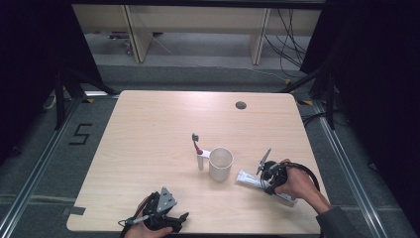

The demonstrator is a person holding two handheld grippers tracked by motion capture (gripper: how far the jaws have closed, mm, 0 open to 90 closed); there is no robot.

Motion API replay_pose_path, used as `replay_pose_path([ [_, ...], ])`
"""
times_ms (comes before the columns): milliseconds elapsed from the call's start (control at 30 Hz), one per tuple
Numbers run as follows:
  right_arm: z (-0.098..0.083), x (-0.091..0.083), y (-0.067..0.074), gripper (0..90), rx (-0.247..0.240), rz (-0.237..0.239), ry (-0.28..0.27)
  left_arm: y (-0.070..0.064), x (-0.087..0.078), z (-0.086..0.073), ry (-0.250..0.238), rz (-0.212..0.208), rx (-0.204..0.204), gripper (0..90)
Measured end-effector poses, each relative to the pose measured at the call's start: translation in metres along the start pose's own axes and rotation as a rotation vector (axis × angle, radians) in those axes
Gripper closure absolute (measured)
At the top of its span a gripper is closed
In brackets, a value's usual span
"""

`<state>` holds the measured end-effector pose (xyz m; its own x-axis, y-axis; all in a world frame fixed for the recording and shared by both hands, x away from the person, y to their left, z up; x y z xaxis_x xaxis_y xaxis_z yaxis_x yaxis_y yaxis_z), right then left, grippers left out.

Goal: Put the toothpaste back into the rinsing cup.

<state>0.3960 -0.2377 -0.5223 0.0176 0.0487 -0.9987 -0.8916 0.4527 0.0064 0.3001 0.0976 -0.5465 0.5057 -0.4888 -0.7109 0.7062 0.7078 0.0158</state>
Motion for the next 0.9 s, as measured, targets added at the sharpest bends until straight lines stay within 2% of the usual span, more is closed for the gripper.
replay_pose_path([
  [133,0.0,0.0,0.001,76.9,0.003,0.005,-0.004,-0.001,0.0,0.0,-0.007,-0.002,-0.01,17.4],
  [167,0.0,-0.001,0.0,76.9,-0.01,0.004,0.006,0.002,-0.001,-0.001,0.017,0.007,0.017,17.5],
  [200,-0.002,0.0,-0.002,77.0,-0.011,-0.023,0.001,0.001,0.0,0.0,0.009,0.007,0.007,17.5],
  [300,-0.002,-0.001,-0.002,77.1,-0.006,-0.009,-0.015,-0.001,0.0,0.0,-0.003,-0.003,-0.007,17.5],
  [333,-0.003,-0.001,-0.003,77.1,-0.016,-0.011,-0.015,0.002,-0.001,-0.001,0.02,0.0,0.022,17.5],
  [367,-0.004,-0.003,-0.002,77.1,0.012,-0.013,-0.012,0.001,0.0,0.0,0.001,0.011,0.001,17.6],
  [400,-0.005,-0.007,-0.003,77.1,0.013,-0.01,-0.021,0.0,0.001,0.0,-0.006,0.005,-0.011,17.7],
  [467,-0.005,-0.008,-0.004,77.2,0.005,-0.013,-0.035,0.001,0.0,0.0,-0.003,0.007,-0.01,17.7],
  [500,-0.006,-0.01,-0.003,77.2,0.03,-0.02,-0.026,0.001,0.001,0.0,-0.006,0.005,-0.012,17.7],
  [567,-0.006,-0.013,-0.005,77.2,0.011,-0.018,-0.035,0.003,0.0,0.0,0.012,0.014,0.008,17.6],
  [667,-0.006,-0.017,-0.007,77.2,-0.005,-0.026,-0.053,0.001,0.0,0.0,-0.008,0.006,-0.011,17.7],
  [700,-0.006,-0.02,-0.007,77.2,0.013,-0.037,-0.066,0.002,-0.001,0.0,0.003,0.009,0.004,17.6],
  [733,-0.007,-0.025,-0.008,77.2,0.026,-0.032,-0.095,0.003,-0.001,0.0,0.0,0.011,-0.001,17.7],
  [800,-0.008,-0.028,-0.009,77.2,0.039,-0.033,-0.102,0.003,0.0,0.0,-0.007,0.016,-0.01,17.7],
  [867,-0.011,-0.037,-0.012,77.2,0.056,-0.038,-0.155,0.003,-0.001,0.001,-0.007,0.013,-0.01,17.7],
  [900,-0.011,-0.037,-0.012,77.2,0.056,-0.038,-0.155,0.003,-0.001,0.001,-0.007,0.013,-0.01,17.6],
])
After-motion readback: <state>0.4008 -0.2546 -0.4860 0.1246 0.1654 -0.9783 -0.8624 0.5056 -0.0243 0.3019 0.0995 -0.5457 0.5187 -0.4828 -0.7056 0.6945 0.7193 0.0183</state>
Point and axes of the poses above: each handheld gripper's, and its own axes: x roughly forward along the jaws, z roughly out of its top, y roughly to its left, the point moved 5 cm from there along x, roughly forward along the jaws, and after that the axes turned 1 degree about y, right-handed, at the moved point
